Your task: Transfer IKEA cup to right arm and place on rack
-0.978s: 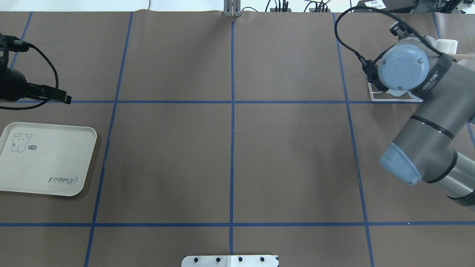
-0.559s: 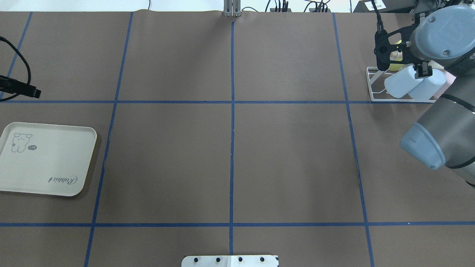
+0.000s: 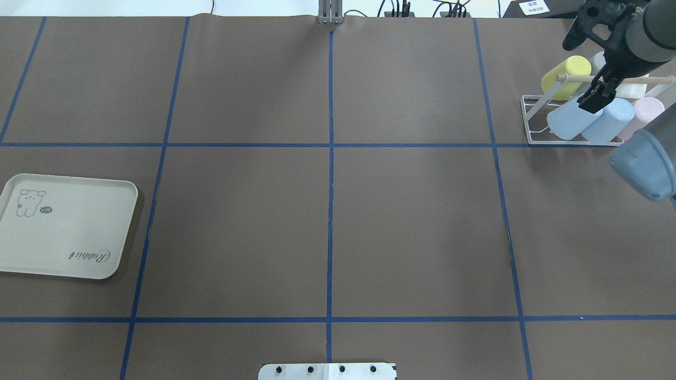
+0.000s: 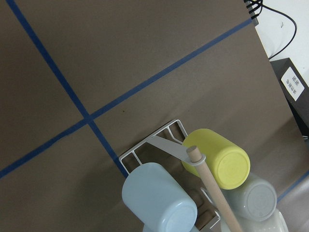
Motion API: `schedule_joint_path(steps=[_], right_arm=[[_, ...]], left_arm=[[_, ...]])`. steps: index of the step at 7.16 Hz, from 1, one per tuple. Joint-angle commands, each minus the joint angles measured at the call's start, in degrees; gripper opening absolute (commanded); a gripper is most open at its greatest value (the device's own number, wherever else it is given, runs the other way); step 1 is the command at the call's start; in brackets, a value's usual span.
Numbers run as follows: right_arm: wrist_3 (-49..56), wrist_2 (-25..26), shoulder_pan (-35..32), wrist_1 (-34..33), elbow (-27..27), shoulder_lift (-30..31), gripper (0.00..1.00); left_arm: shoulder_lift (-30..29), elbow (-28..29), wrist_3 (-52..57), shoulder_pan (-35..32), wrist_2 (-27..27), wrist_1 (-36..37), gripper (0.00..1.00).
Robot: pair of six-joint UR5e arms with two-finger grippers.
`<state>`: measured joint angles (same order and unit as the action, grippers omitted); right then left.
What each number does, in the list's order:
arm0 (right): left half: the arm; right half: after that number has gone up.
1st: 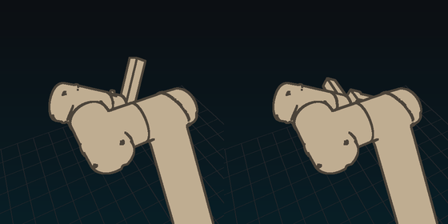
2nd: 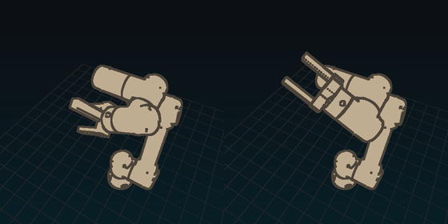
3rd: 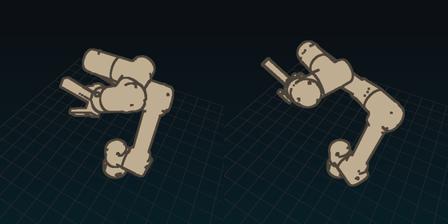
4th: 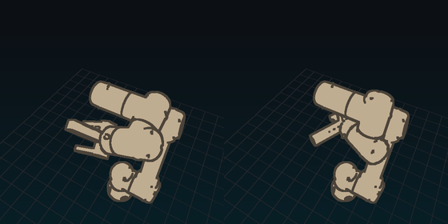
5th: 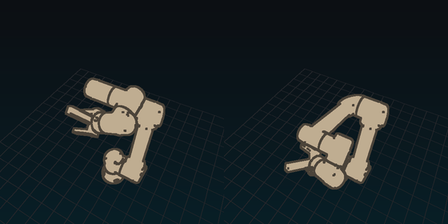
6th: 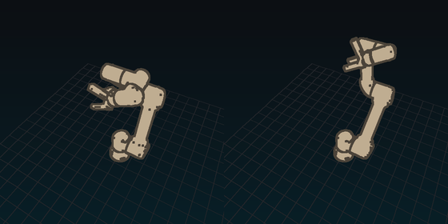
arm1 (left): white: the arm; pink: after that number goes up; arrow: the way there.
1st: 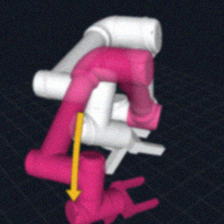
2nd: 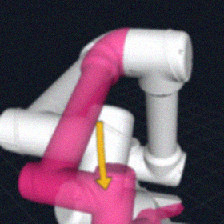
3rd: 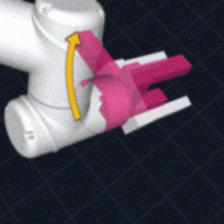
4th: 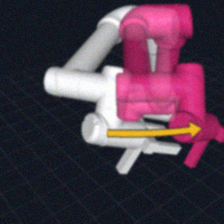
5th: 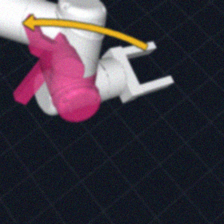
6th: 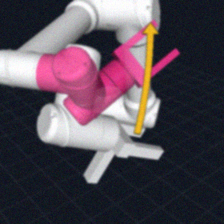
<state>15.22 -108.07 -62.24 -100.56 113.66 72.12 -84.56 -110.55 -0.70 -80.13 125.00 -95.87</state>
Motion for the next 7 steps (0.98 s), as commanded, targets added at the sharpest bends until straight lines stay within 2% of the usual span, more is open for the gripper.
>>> schedule_joint_path(steps=[1, 2, 3, 4, 5, 7], right_arm=[[-3.9, -3.9, -2.0, -0.1, 0.0, -0.1, 0.99], [-4.2, -7.5, -4.1, -0.4, -0.5, 0.2, 0.99], [-4.2, -9.8, -5.6, -0.4, -0.5, 1.3, 0.99], [-7.5, -9.9, -6.7, -0.6, -1.2, 2.1, 0.99], [-17.1, -12.6, -8.5, -0.5, -1.9, 2.1, 0.99], [-18.6, -20.5, -15.8, 0.1, -2.6, 9.5, 0.99]], left_arm=[[5.7, 0.2, 7.3, -8.3, 5.7, 5.0, 1.0], [8.4, 0.4, 7.6, -10.5, 5.3, 4.9, 1.0], [8.5, 1.6, 7.6, -10.6, 5.4, 4.9, 1.0], [8.8, 1.9, 7.3, -11.5, 6.1, 5.0, 1.0], [9.2, 1.9, 6.9, -12.3, 6.2, 4.7, 1.0], [9.2, 1.1, 6.9, -13.1, 7.1, 4.7, 1.0]])
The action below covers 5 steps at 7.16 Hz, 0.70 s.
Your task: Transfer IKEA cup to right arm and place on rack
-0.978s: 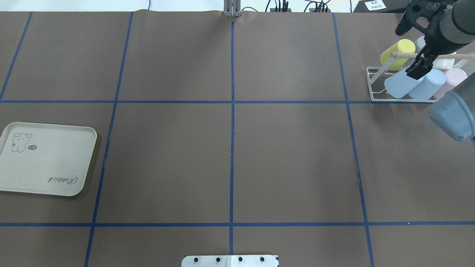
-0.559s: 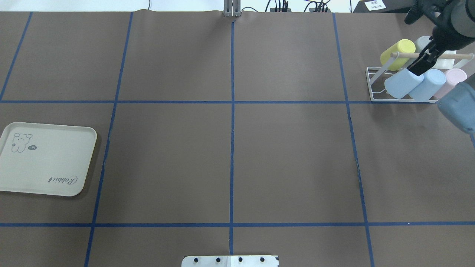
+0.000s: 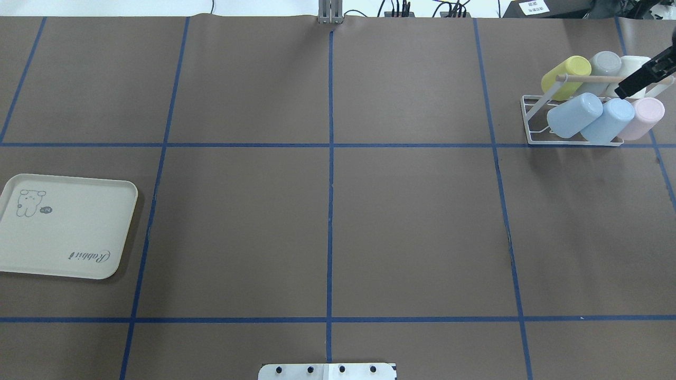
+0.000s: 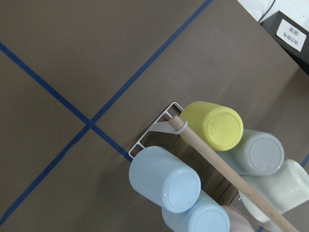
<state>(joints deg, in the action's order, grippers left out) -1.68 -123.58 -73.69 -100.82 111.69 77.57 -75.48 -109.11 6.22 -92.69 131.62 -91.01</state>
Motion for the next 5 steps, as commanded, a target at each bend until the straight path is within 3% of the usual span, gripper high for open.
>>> schedule_joint_path(steps=[1, 3, 5], right_arm=[[-1.8, -9.7, -7.0, 0.4, -1.1, 8.2, 1.0], [-1.4, -9.3, -10.4, 4.0, -1.7, 16.4, 1.0], [-0.9, -9.4, -12.3, 15.6, -4.5, 25.4, 1.0]], left_arm=[[-0.5, 1.3, 0.0, -0.6, 0.2, -0.4, 1.0], [-0.5, 1.7, -0.1, -0.8, 0.4, -4.1, 1.0], [0.0, 1.0, 0.0, -0.9, 2.3, -4.4, 1.0]])
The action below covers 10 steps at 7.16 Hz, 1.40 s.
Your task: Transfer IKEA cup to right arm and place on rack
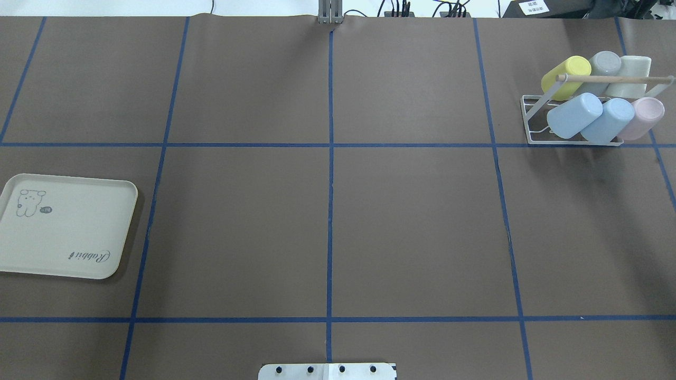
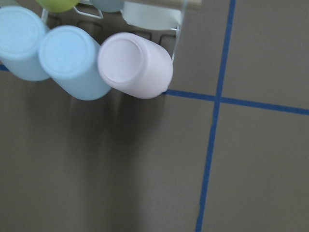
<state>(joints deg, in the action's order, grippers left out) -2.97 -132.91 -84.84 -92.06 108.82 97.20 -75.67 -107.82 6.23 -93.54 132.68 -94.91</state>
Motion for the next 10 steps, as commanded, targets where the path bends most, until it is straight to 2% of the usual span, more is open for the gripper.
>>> schedule_joint_path(steps=[1, 2, 3, 4, 5, 6, 10], right_arm=[[0.6, -0.1, -1.3, 12.8, -3.3, 9.5, 1.0], [0.7, 0.0, -1.3, 15.4, -3.0, 12.4, 1.0], [0.8, -0.2, -2.4, 15.1, -2.6, 12.0, 1.0], [0.8, -0.7, -1.6, 12.3, -2.6, 10.4, 1.0], [0.9, -0.7, -1.4, 5.4, -1.5, 7.2, 1.0], [0.9, 0.0, -1.6, 4.4, -1.2, 7.0, 1.0], [0.4, -0.9, -1.6, 4.9, -1.2, 6.9, 1.0]], left_arm=[[0.5, -0.4, 0.4, -0.1, 3.2, -0.5, 1.0], [0.8, -0.5, 0.5, -0.1, 3.5, -0.6, 1.0], [0.8, -0.6, 0.5, -0.1, 3.6, -0.5, 1.0], [0.8, -0.6, 0.5, -0.1, 3.6, -0.5, 1.0], [0.9, -0.4, 0.5, -0.1, 3.6, -0.5, 1.0], [1.5, -0.1, 0.6, -0.2, 3.6, -0.6, 1.0], [1.7, -0.5, 0.5, -0.2, 3.6, -0.6, 1.0]])
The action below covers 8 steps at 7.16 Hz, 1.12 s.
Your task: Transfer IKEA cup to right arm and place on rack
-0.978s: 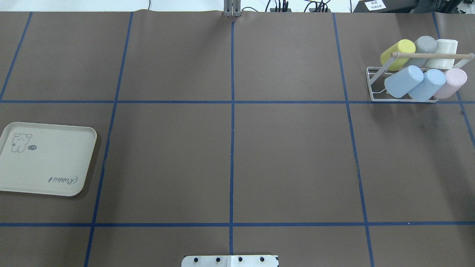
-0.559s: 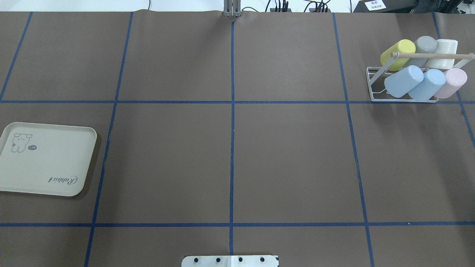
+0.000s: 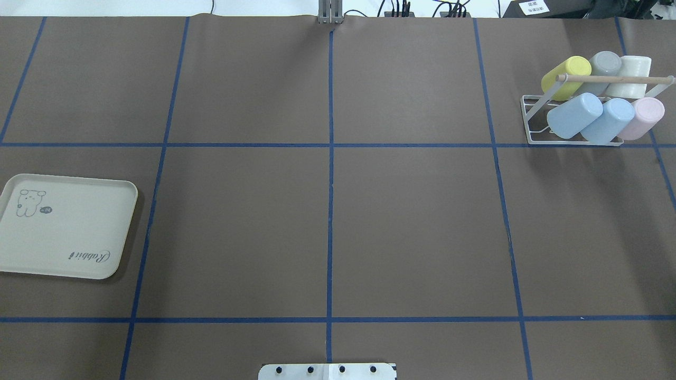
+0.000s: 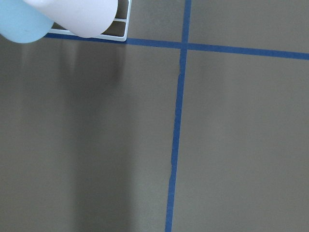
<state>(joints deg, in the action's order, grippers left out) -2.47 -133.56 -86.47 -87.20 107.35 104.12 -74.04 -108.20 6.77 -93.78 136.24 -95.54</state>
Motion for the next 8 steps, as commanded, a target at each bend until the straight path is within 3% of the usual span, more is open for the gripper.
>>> schedule_joint_path(steps=[1, 8], right_arm=[[-0.1, -1.4, 0.1, 0.0, 0.2, -0.2, 1.0], [-0.9, -4.1, 0.1, -0.1, 0.2, -0.9, 1.0]], left_arm=[[0.0, 0.2, 0.0, -0.1, 0.0, 0.1, 1.0], [0.0, -0.2, 0.0, -0.2, 0.1, 0.0, 1.0]])
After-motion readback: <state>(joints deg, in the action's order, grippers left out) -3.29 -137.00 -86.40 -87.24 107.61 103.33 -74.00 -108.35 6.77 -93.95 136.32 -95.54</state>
